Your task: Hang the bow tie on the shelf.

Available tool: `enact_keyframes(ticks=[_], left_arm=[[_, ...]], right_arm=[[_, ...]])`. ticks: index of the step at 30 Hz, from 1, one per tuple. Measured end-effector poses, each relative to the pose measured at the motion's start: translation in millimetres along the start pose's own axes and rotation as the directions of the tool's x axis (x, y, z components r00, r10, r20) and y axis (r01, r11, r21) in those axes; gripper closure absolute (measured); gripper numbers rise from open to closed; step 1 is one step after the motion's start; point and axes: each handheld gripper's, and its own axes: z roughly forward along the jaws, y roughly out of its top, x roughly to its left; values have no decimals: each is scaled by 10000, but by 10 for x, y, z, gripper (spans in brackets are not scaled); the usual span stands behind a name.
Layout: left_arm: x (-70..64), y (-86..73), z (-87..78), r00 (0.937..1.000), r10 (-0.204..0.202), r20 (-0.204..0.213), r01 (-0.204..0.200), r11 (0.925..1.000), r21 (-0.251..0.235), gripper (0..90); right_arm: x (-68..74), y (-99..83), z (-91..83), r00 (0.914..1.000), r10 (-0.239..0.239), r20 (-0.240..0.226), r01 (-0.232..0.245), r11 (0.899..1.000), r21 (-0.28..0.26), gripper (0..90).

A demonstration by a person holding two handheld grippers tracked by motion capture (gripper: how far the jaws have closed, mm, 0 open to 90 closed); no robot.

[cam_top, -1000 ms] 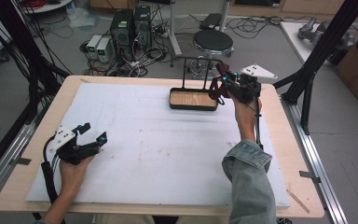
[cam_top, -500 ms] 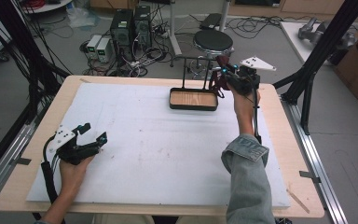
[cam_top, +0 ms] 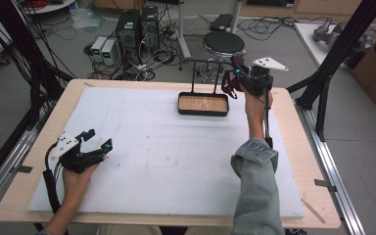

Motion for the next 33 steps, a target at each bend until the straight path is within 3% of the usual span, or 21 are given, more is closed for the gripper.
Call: enact_keyframes(ticks=[7,19,24,28,33], left_arm=[[-3,0,-2,10000,63,4,-63,10000,10,215],[-4,-1,-5,10000,81,26,-81,10000,-20,220],[-6,-3,-8,10000,19,15,-19,10000,-58,221],[-5,-2,-10,9999,98,22,-98,9999,-25,221],[-6,-3,-9,10000,71,28,-71,10000,-57,221]], right_arm=[[-46,-6,-20,9996,-46,291,44,10000,62,763],[-129,-118,32,9963,680,534,-710,9959,558,761],[-133,-156,58,9957,701,613,-751,9937,833,760],[-162,-187,67,9910,1231,534,-1274,9880,873,759],[-166,-205,84,9895,1306,619,-1363,9855,1008,757]])
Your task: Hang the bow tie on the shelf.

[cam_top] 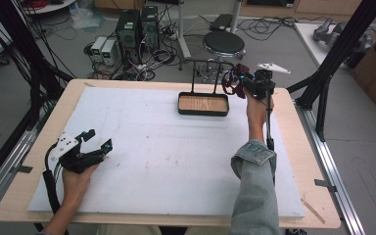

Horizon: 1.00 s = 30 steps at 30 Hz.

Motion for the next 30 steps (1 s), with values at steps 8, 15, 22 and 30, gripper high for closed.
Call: enact_keyframes(ticks=[8,15,22,30], left_arm=[[-1,0,-1,10000,29,2,-29,10000,25,221],[-1,0,-1,10000,34,-3,-34,10000,30,221],[-2,1,0,10000,43,-14,-42,10000,34,221],[-6,0,10,10000,72,-45,-72,10000,-3,221]], right_arm=[[-50,-22,-8,9991,412,-78,-411,9991,114,758],[-59,12,-63,9992,399,-7,-399,9991,-157,718],[-87,50,-138,9991,414,-25,-414,9983,-398,632],[-135,108,-273,9994,354,53,-351,9978,-565,438]])
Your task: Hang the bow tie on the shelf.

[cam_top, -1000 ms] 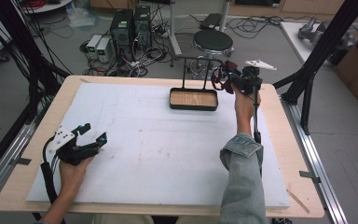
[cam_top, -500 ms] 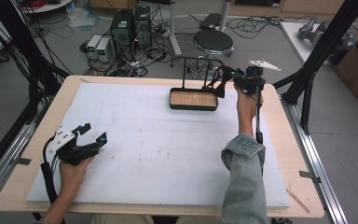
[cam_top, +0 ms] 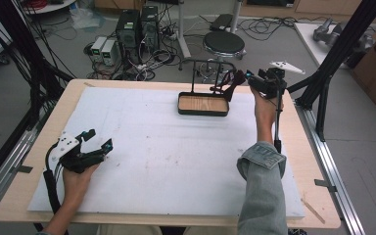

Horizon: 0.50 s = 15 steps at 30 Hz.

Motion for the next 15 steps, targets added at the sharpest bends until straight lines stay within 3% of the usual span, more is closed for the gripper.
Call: enact_keyframes(ticks=[15], left_arm=[[-3,0,3,10000,46,-3,-46,10000,10,222]], right_arm=[[-58,169,-372,9993,-369,-2,368,9953,-892,289]])
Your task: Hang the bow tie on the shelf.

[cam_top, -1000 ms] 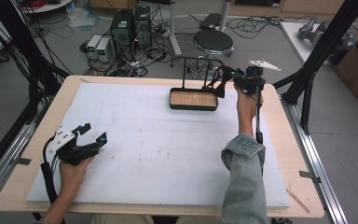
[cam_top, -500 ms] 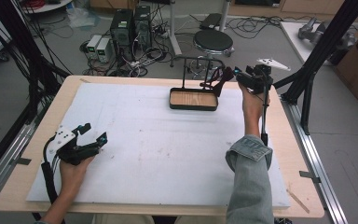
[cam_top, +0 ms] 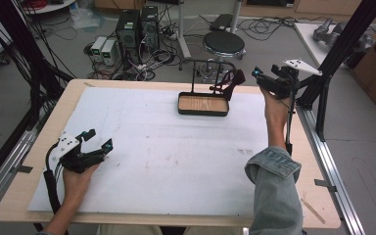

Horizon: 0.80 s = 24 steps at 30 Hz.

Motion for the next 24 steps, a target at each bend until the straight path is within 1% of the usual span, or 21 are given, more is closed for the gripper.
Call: enact_keyframes(ticks=[6,8,11,12,13,14,16,20,22,24], left_arm=[[-4,1,-1,10000,56,-6,-56,10000,31,222],[-7,1,-1,10000,54,-20,-54,10000,22,221],[-12,0,-1,10000,56,-21,-55,10000,34,221],[-13,0,-1,10000,59,-38,-59,10000,36,221],[-13,0,0,10000,62,-41,-62,10000,35,221],[-11,1,0,9999,101,-35,-101,9999,44,221],[-13,0,1,9999,103,-42,-103,9999,45,221],[-17,0,0,9999,90,-52,-90,10000,40,221],[-18,0,0,9999,94,-46,-94,9999,41,221],[-20,0,1,9999,101,-62,-101,9999,30,221]], right_arm=[[-13,84,-197,9998,-187,87,191,9990,-406,253],[-20,85,-273,9992,-395,72,399,9974,-601,253],[-42,67,-388,9982,-593,73,597,9963,-616,237],[-52,65,-426,9982,-587,76,590,9968,-542,209],[-63,69,-462,9985,-539,74,542,9974,-465,202],[-75,71,-505,9987,-518,15,518,9972,-536,202],[-86,68,-608,9986,-536,25,536,9941,-939,202],[-109,55,-802,9985,-543,51,545,9900,-1301,178],[-114,39,-898,9991,-417,-82,400,9877,-1513,167],[-109,13,-994,9989,-393,-250,344,9843,-1733,149]])
